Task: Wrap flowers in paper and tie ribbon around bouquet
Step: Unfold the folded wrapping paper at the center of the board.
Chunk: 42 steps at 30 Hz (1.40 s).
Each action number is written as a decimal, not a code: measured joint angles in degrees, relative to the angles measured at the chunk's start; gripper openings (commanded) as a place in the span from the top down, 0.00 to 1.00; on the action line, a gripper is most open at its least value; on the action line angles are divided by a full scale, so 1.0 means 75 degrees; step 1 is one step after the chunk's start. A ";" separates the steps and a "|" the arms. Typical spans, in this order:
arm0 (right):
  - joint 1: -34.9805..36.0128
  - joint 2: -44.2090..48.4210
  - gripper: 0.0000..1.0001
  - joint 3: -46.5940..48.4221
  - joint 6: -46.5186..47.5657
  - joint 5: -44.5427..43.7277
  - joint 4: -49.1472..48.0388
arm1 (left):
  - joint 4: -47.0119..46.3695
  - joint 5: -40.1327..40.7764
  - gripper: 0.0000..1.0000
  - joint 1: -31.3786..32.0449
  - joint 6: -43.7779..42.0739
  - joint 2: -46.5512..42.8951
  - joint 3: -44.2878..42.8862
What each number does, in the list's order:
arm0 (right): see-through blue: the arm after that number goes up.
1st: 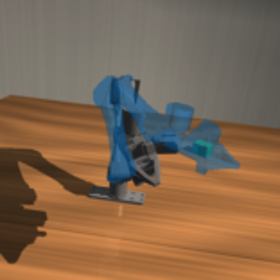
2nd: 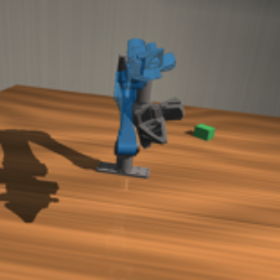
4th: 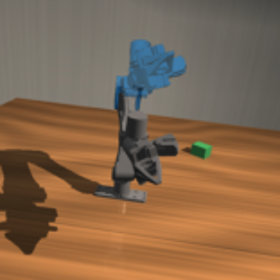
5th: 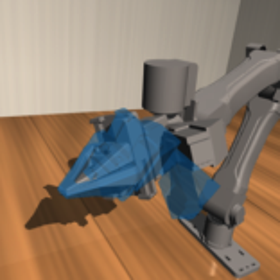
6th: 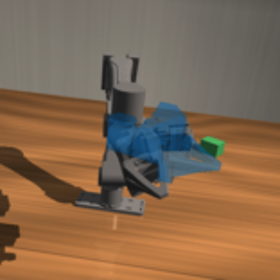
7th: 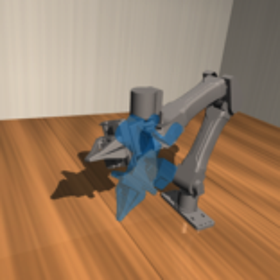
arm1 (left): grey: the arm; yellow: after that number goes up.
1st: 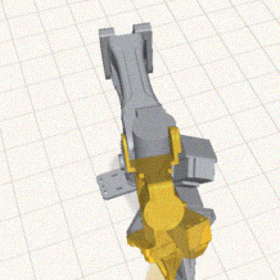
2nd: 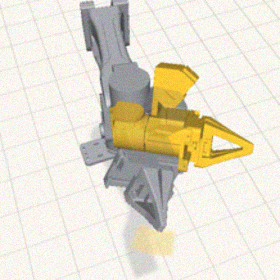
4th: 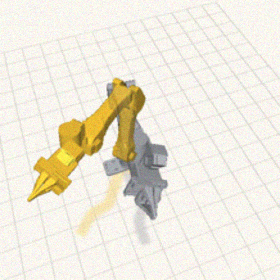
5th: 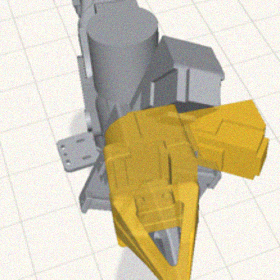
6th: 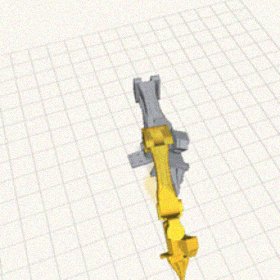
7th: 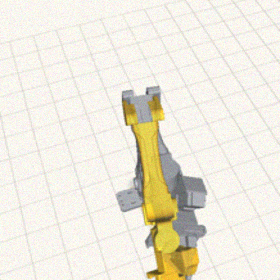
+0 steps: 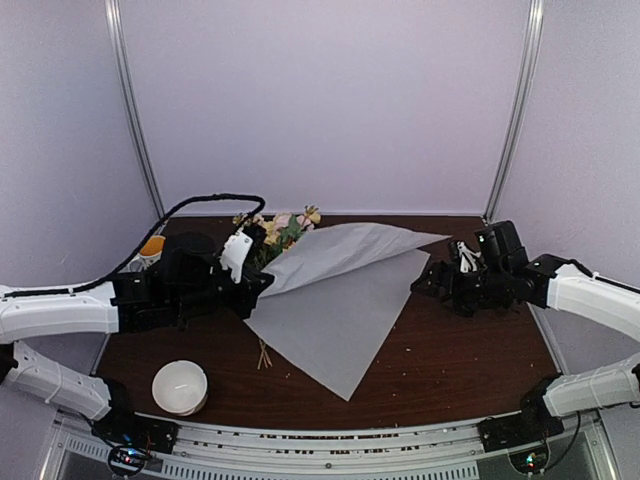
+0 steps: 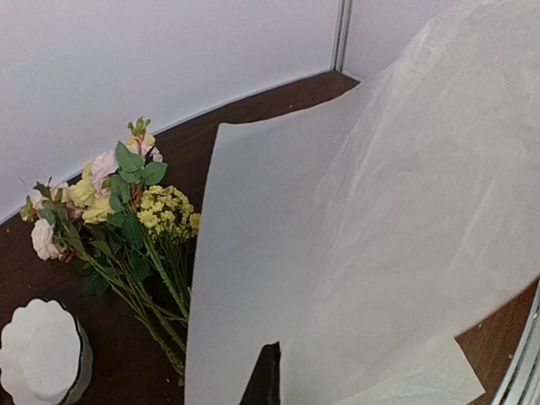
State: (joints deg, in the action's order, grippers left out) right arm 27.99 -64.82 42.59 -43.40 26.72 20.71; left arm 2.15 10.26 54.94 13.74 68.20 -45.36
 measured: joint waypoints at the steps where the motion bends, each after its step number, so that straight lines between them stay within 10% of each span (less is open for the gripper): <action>1: -0.0242 -0.0003 0.09 0.0108 0.0187 -0.0029 0.0242 | -0.0213 -0.0009 1.00 -0.0076 0.0385 -0.0256 0.0233; 20: -0.1760 -0.3305 0.00 0.3223 0.2687 -0.1958 0.2667 | 0.0099 0.1239 1.00 -0.0935 0.4861 -0.2410 0.2142; 31: -0.1929 -0.6548 0.05 0.5386 0.3590 -0.2025 0.3544 | 0.0912 0.1676 1.00 -0.0959 0.4876 -0.2407 0.2124; 42: -0.2014 -0.6003 0.03 0.5304 0.3660 -0.1856 0.3751 | 0.1198 0.1722 1.00 -0.0965 0.4153 -0.2183 0.1853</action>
State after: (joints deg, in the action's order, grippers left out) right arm 12.88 -109.84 82.37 -15.94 12.80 48.84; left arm 11.14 23.18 47.70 44.88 51.83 -31.46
